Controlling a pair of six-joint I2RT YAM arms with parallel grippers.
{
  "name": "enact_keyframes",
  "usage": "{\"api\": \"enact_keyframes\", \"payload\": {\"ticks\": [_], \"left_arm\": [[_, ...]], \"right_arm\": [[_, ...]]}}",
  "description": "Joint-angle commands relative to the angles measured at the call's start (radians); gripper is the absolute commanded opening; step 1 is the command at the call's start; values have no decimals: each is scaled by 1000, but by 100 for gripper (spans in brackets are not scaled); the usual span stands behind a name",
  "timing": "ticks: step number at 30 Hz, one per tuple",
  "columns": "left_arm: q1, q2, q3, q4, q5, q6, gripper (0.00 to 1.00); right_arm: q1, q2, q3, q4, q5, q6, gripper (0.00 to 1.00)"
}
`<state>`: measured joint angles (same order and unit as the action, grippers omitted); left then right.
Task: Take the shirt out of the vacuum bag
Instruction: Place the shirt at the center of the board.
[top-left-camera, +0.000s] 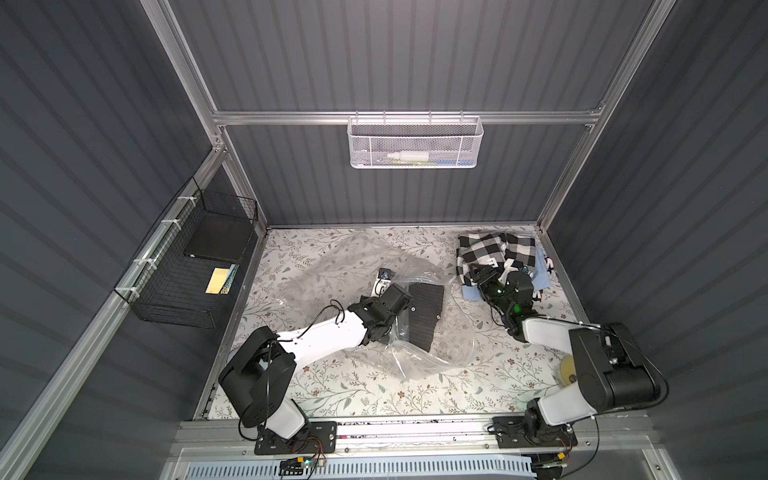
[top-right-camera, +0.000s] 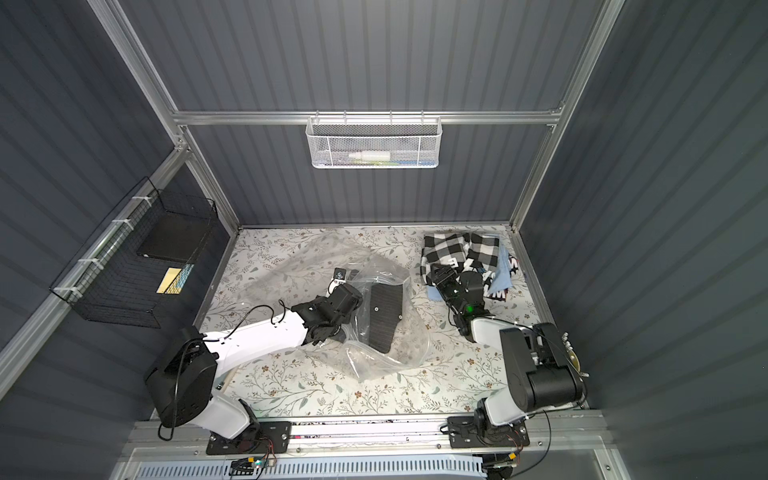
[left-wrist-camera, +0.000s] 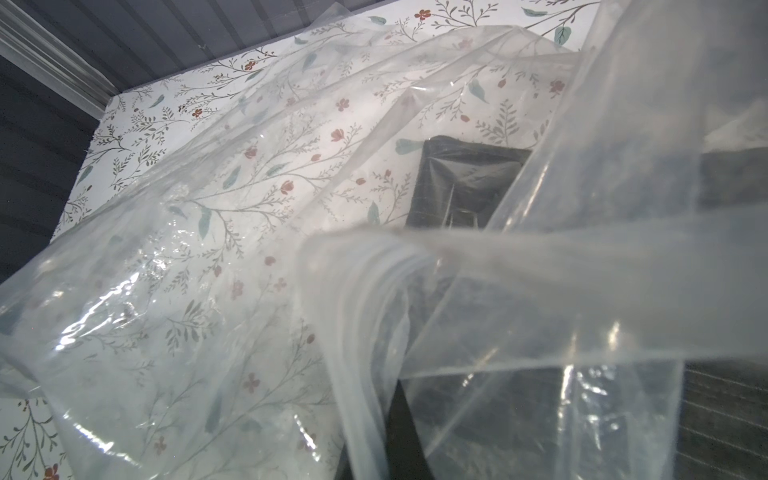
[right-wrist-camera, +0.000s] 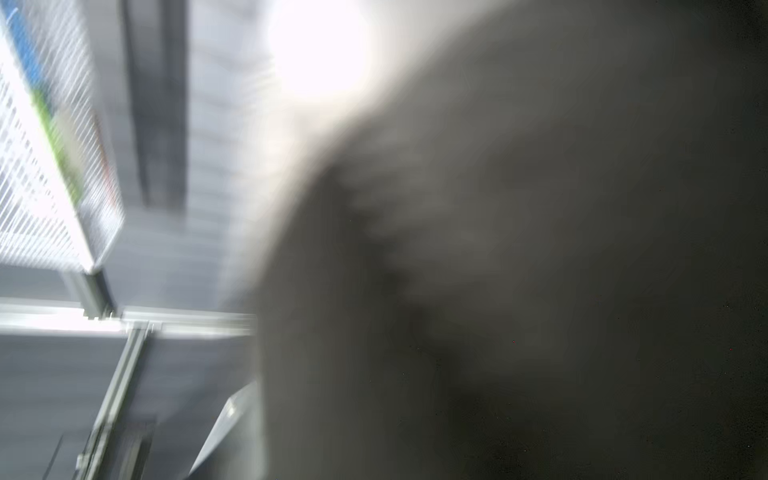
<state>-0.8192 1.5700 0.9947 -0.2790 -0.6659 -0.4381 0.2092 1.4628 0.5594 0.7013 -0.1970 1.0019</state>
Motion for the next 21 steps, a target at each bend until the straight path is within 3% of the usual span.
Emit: {"api": "enact_keyframes", "payload": {"ticks": [1,5,9,14,18,21], "left_arm": [[5,13,26,-37,8,11,0],[6,16,28,-38,9,11,0],[6,25,31,-40,14,11,0],[4,22,30,-38,15,9,0],[5,9,24,-40,14,10,0],[5,4,18,-34,15,10,0]], "right_arm": [[-2,-99,28,-244,72,-73,70],[-8,-220,58,-414,124,-120,71],[-59,-326,35,-435,128,-76,78],[-137,-331,121,-574,170,-86,80],[-240,-311,27,-413,45,13,83],[-245,-263,25,-413,5,58,83]]}}
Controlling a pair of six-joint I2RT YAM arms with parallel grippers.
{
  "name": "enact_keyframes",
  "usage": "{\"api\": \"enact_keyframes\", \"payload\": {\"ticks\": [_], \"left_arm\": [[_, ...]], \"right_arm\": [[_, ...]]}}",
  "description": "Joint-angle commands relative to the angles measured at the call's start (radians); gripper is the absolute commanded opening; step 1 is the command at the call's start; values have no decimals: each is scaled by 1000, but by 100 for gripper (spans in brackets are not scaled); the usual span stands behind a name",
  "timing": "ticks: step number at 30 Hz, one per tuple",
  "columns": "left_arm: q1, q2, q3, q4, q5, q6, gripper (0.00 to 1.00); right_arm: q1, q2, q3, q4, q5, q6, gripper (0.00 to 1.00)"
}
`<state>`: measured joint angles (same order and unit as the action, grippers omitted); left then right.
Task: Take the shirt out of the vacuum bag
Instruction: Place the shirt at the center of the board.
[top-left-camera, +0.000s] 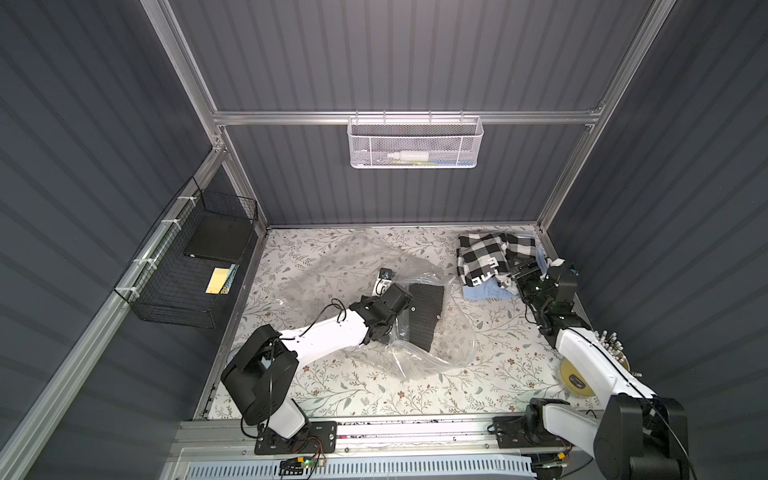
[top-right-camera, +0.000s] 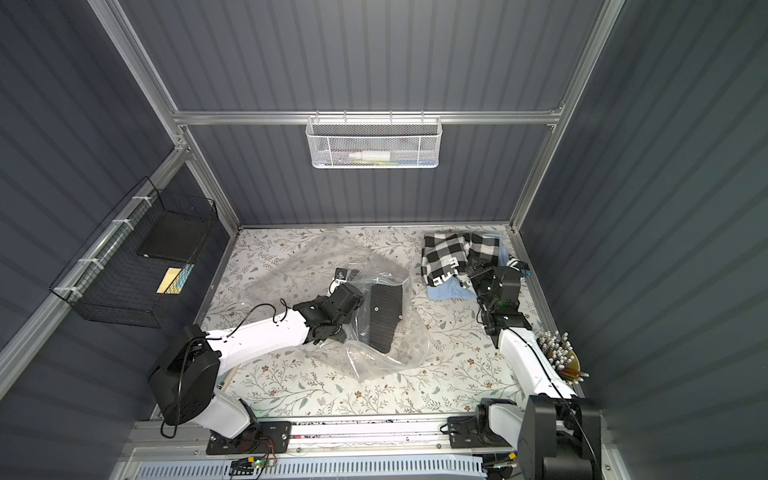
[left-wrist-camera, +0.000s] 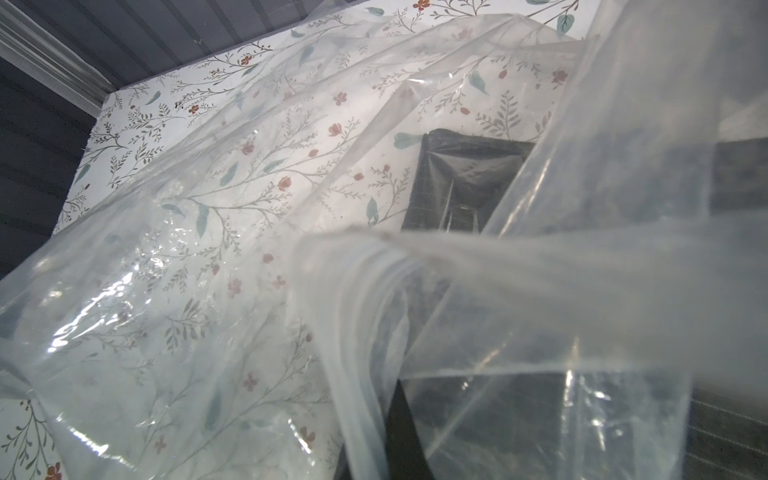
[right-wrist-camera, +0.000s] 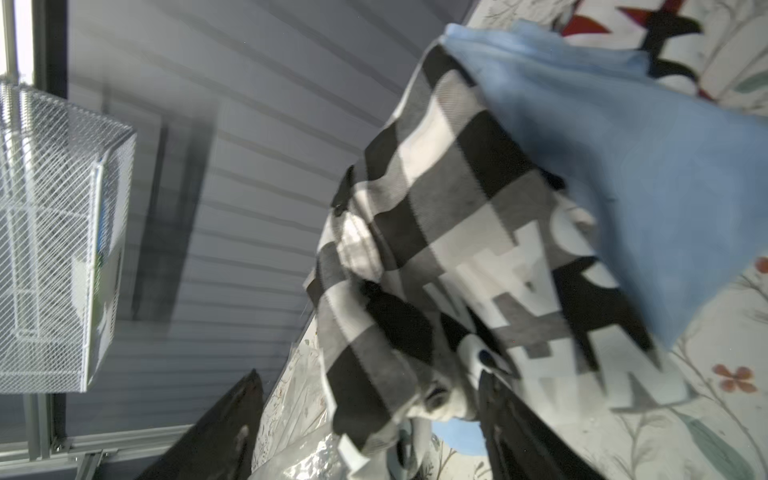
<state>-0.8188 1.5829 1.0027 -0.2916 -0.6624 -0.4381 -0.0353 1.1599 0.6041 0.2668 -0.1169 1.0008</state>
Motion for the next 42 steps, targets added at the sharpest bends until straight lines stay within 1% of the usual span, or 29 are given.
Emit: {"api": "enact_keyframes", "payload": {"ticks": [1,2,3,5,9,15,17,22,24,26,29,31,36,38,39,42], "left_arm": [[5,-8,12,-24,12,10,0],[4,-5,13,-24,12,10,0],[6,-2,13,-24,13,9,0],[4,3,13,-22,13,9,0],[5,8,13,-19,12,7,0],[5,8,10,-17,7,8,0],[4,8,11,-15,7,9,0],[5,1,3,-9,3,0,0],[5,-10,-8,-2,-1,0,0],[5,-14,-9,0,-2,1,0],[6,-5,-4,-4,1,0,0],[5,1,0,-7,2,-1,0],[5,2,7,-14,-2,4,0],[6,0,6,-14,-3,4,0],[6,0,6,-14,-3,4,0],[4,1,7,-15,-3,4,0]], "right_arm": [[-6,48,-17,22,-100,61,83],[-10,48,-19,20,-114,68,83],[-11,79,-30,40,-121,85,83],[-14,88,-62,105,-126,116,84],[-19,118,-89,145,-80,144,83],[-36,156,-123,188,-72,171,80],[-37,137,-136,204,-83,170,80],[-41,61,-149,168,-43,149,81],[-41,-25,-153,130,-19,124,82],[-41,-65,-164,114,4,128,82],[-41,-85,-204,145,21,156,83],[-42,-64,-204,138,4,157,83],[-41,29,-214,173,-92,176,83],[-41,49,-231,218,-90,189,83],[-41,83,-229,226,-77,189,82],[-48,116,-216,241,-50,188,80]]}}
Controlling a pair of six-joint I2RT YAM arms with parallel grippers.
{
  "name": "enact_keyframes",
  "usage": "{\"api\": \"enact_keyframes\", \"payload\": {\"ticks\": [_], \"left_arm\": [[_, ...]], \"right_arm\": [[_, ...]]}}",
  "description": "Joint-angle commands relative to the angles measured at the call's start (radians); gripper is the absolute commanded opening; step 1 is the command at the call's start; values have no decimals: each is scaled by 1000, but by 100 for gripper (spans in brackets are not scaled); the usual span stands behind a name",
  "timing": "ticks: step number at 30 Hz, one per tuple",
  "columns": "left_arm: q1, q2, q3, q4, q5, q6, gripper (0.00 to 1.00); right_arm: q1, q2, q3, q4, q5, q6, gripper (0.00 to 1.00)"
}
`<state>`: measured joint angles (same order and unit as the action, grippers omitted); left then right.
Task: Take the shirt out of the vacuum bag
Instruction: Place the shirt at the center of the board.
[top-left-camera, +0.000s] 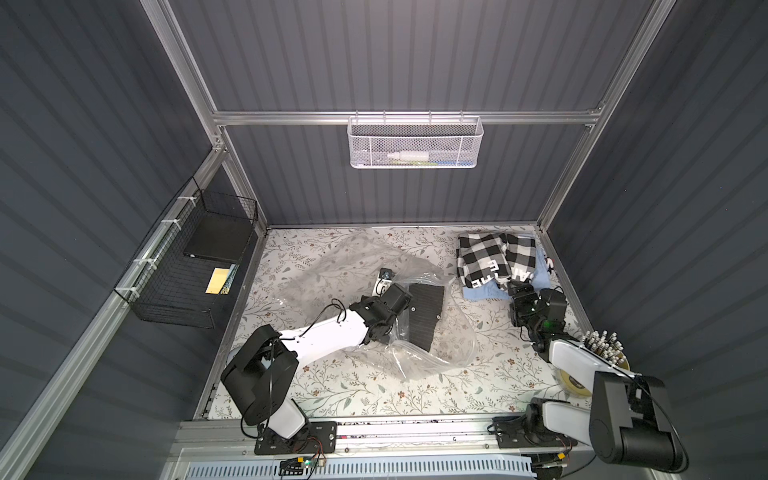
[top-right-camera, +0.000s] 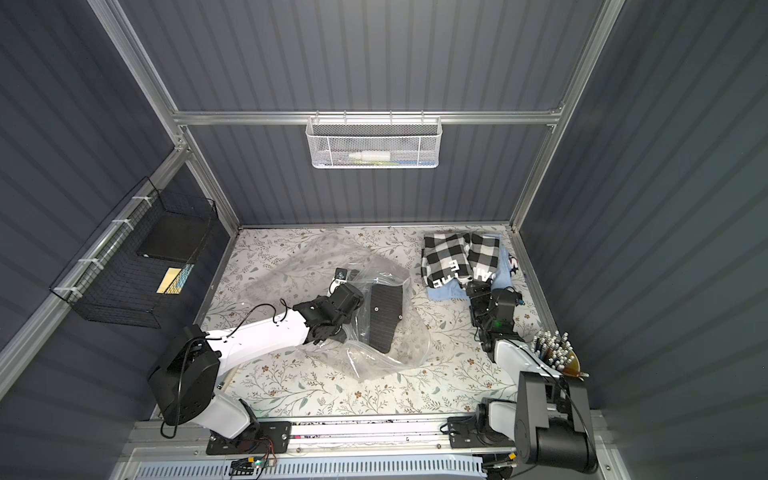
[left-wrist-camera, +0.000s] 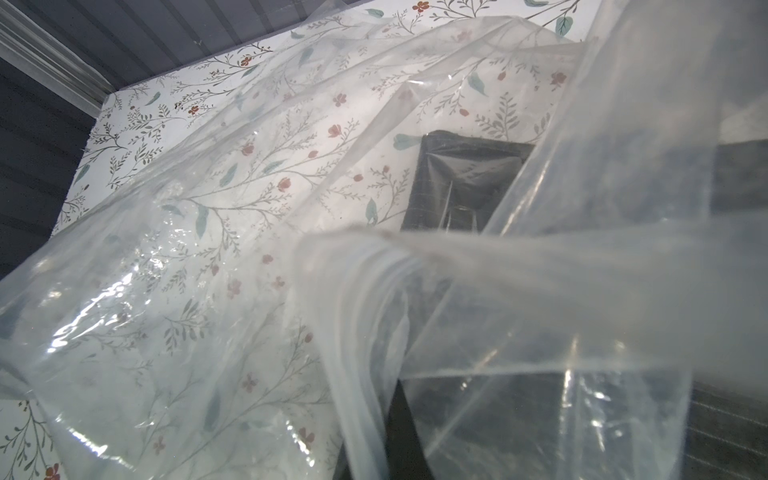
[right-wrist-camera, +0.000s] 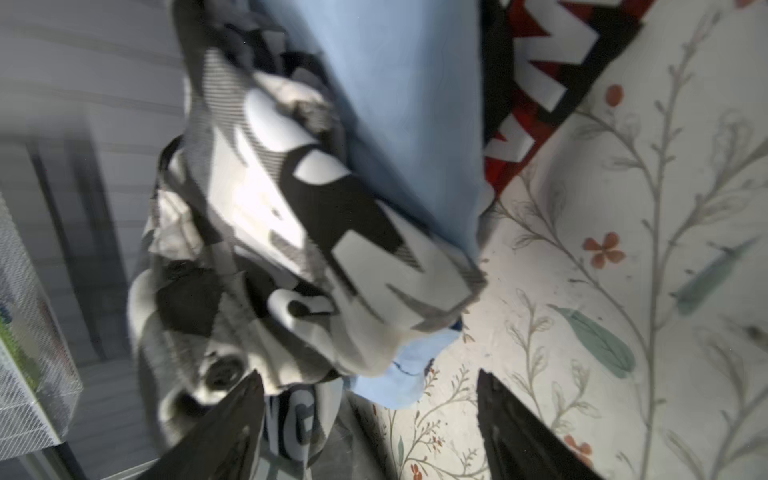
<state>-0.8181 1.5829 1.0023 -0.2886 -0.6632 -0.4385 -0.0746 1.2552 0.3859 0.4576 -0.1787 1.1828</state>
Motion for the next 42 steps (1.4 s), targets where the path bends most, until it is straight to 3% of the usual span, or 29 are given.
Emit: {"api": "enact_keyframes", "payload": {"ticks": [1,9,18,25,29,34,42], "left_arm": [[4,0,5,-17,-2,4,0],[5,0,6,-15,-6,5,0],[5,6,8,-8,-5,7,0],[4,3,3,-6,-4,8,0],[5,5,1,-3,0,6,0],[3,5,-2,2,2,4,0],[4,0,-5,3,7,4,0]], "right_arm": [[-11,28,11,46,26,5,79],[-26,48,54,56,133,-11,70],[-35,159,82,117,114,-12,57],[-40,137,111,86,140,-35,27],[-40,92,161,2,204,-89,1],[-40,39,191,-74,247,-145,0],[-34,-27,256,-217,474,-274,0]]}}
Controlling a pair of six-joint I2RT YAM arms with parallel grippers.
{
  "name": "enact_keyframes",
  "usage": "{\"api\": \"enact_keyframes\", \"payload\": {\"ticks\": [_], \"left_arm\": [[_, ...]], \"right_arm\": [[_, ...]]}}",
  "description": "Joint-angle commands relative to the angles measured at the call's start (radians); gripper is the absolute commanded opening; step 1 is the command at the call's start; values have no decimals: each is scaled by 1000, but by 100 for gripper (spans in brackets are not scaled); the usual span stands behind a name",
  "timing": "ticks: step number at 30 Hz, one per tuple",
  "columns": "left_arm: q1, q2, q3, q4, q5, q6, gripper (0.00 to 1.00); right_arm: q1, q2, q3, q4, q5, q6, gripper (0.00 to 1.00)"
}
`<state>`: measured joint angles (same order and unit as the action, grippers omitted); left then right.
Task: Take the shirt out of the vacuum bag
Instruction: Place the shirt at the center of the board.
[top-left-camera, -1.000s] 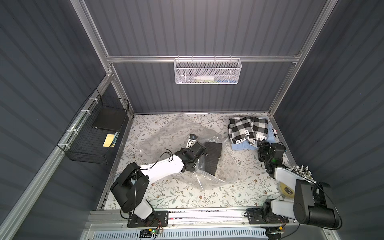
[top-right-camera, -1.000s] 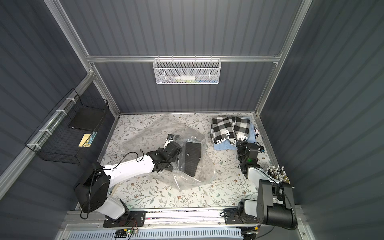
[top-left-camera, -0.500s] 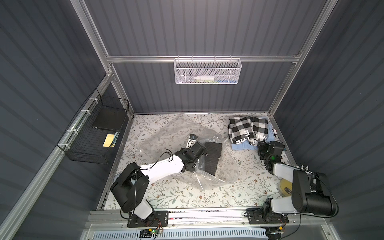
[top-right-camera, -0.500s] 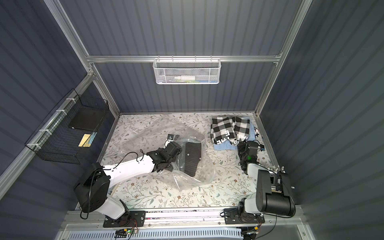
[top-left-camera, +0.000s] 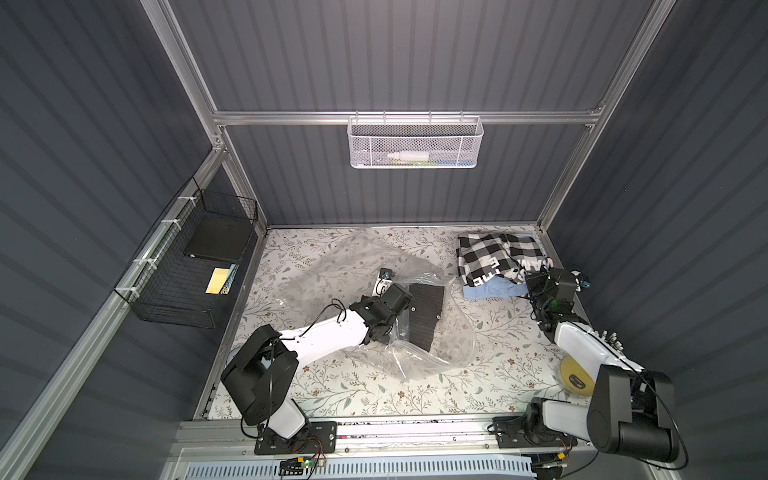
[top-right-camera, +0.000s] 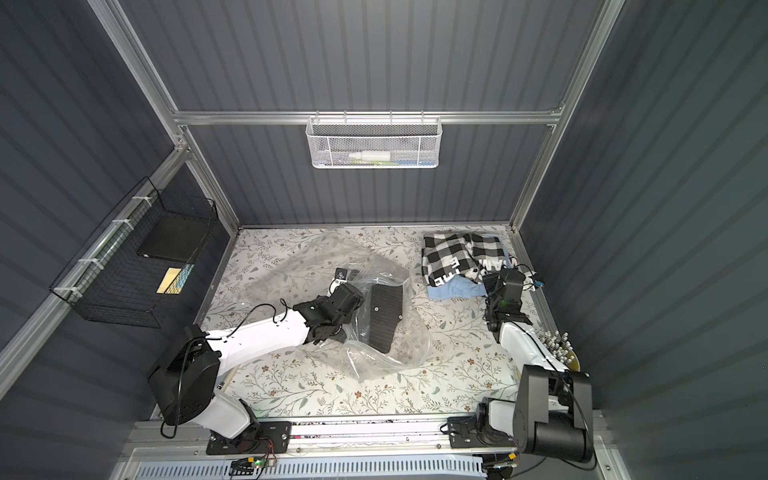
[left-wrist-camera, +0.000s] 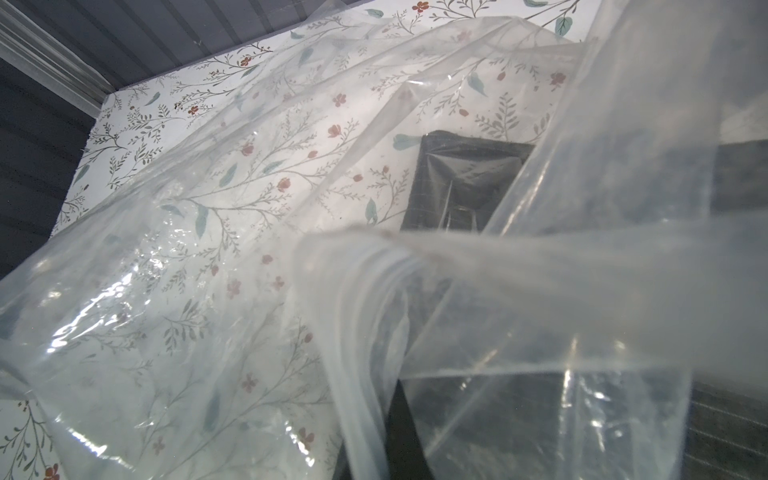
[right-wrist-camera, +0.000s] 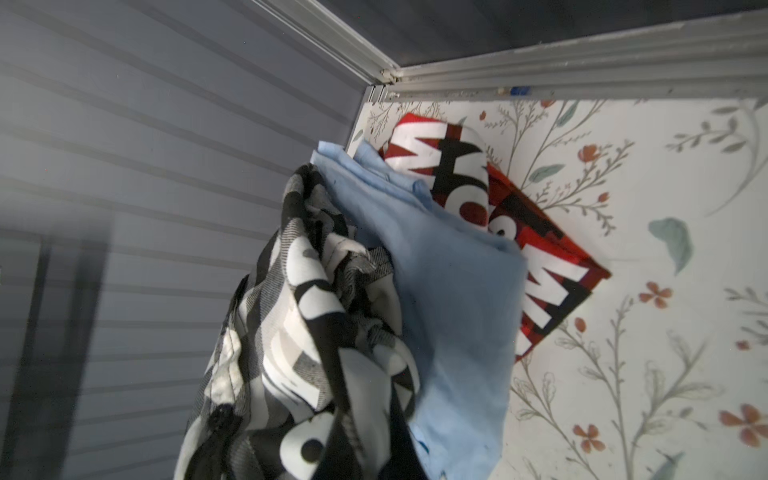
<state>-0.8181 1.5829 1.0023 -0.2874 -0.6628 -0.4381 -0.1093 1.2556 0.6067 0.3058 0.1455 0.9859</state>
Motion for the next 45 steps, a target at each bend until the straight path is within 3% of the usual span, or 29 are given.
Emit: {"api": "enact_keyframes", "payload": {"ticks": [1,5,12,14,17,22,27,30,36,41,45], "left_arm": [[4,2,-5,2,7,4,0],[5,6,-5,1,7,3,0],[3,7,-4,-4,8,5,0],[3,6,-7,-6,9,5,0],[3,6,-6,-4,11,3,0],[3,-8,-8,6,9,4,0],[4,-18,7,-1,18,6,0],[3,-18,16,-5,23,4,0],[4,-24,22,-9,28,-3,0],[2,-41,24,-12,45,-5,0],[4,-56,18,-16,49,-10,0]], "right_arm": [[3,-33,38,-75,186,-89,0],[23,-60,37,-82,296,-120,0],[24,43,64,-118,321,-110,2],[24,59,72,-118,310,-118,20],[27,45,89,-155,307,-107,41],[54,-111,82,-210,298,-95,51],[105,-274,83,-256,318,-99,52],[139,-294,91,-194,271,-139,54],[184,-34,208,-132,133,-202,55],[183,226,273,-113,136,-174,55],[177,404,366,-168,58,-180,55]]}}
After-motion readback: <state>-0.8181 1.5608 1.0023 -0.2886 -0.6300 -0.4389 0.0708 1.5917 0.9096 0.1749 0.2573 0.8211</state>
